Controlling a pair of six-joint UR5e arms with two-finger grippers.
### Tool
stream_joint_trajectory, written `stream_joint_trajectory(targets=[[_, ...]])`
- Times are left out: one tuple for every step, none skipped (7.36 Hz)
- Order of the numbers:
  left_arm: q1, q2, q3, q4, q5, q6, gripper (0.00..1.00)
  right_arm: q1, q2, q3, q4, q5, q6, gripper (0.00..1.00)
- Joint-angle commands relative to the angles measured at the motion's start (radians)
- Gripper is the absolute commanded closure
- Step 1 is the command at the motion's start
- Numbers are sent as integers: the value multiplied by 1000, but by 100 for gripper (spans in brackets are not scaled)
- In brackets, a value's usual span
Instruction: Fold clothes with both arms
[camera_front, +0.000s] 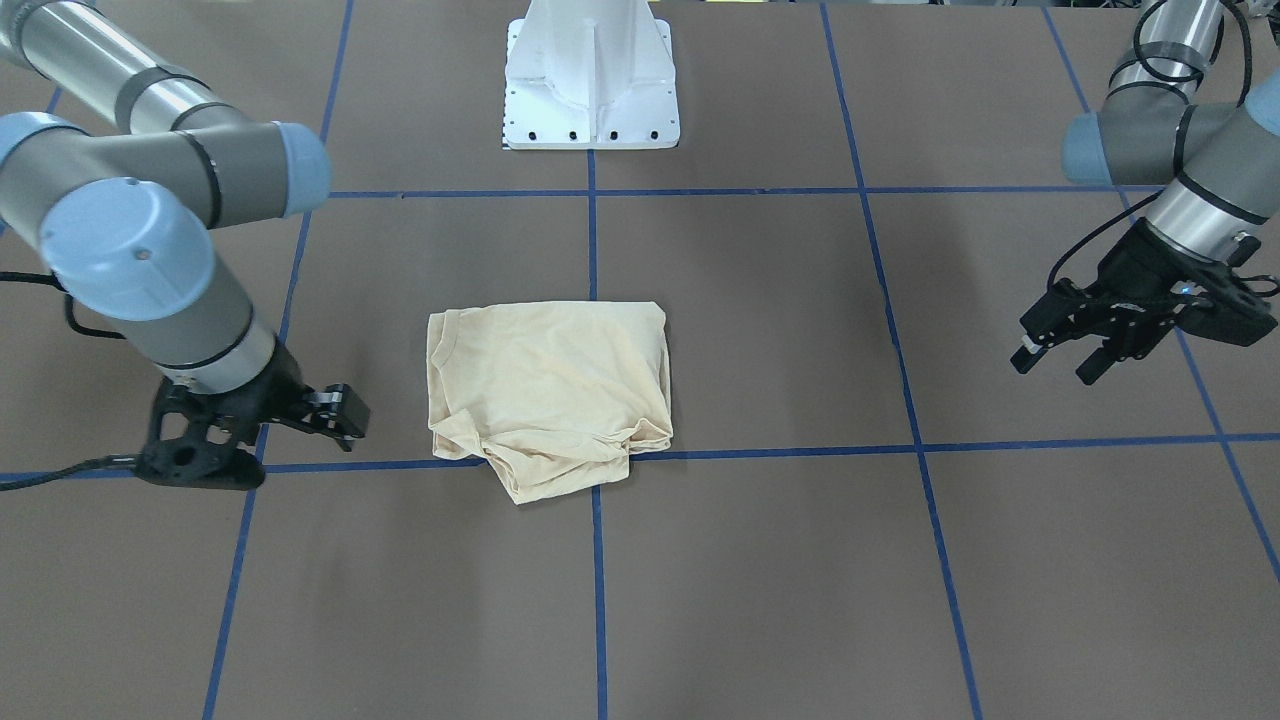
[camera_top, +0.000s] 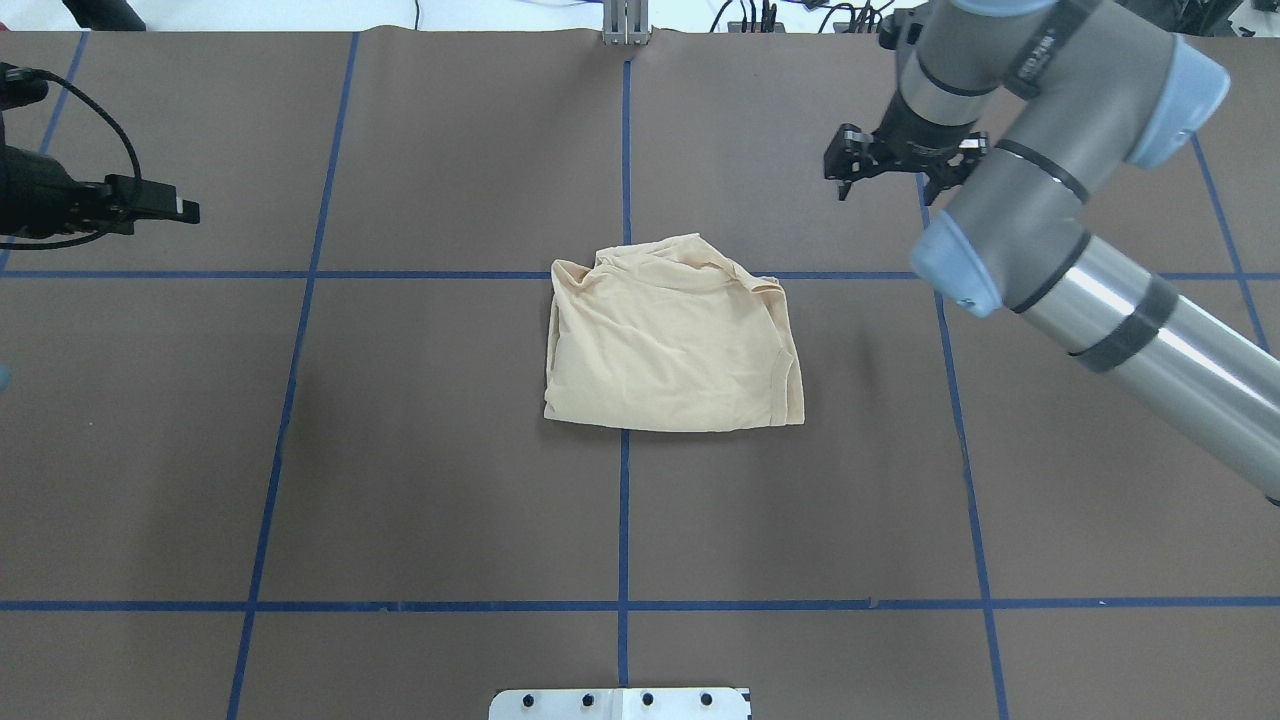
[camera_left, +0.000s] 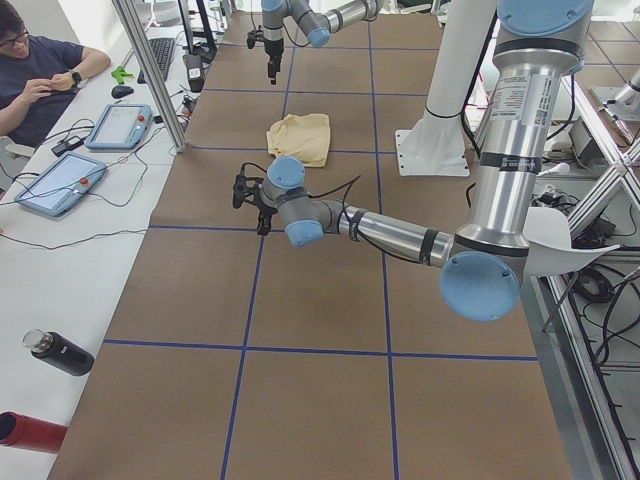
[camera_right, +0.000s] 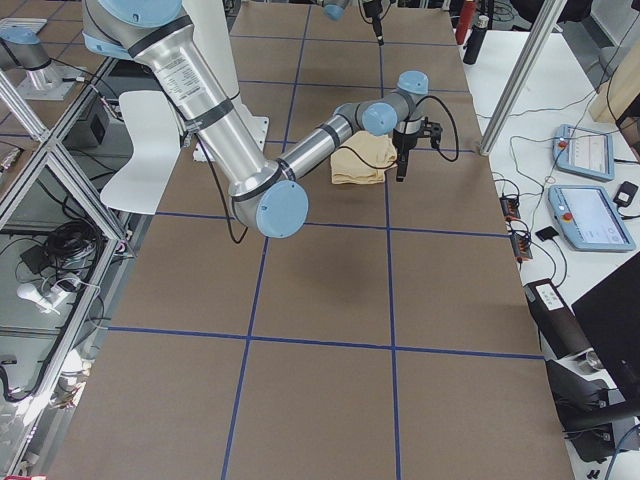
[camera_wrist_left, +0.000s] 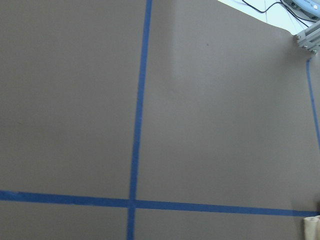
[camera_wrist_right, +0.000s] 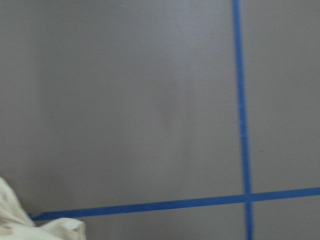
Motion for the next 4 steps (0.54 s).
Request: stream_joint_trajectory(targets=[[-114,81,38,10,1,285,0,143,-215,102,-2,69,-359,0],[-156,84,74,10,4,394,0,224,-284,102,-2,128,-478,0],[-192,86,95,10,-1,406,0,285,-344,95,-2,146,-615,0],[-220,86,104,11,-4,440,0,348,-385,93,-7,147,-686,0]])
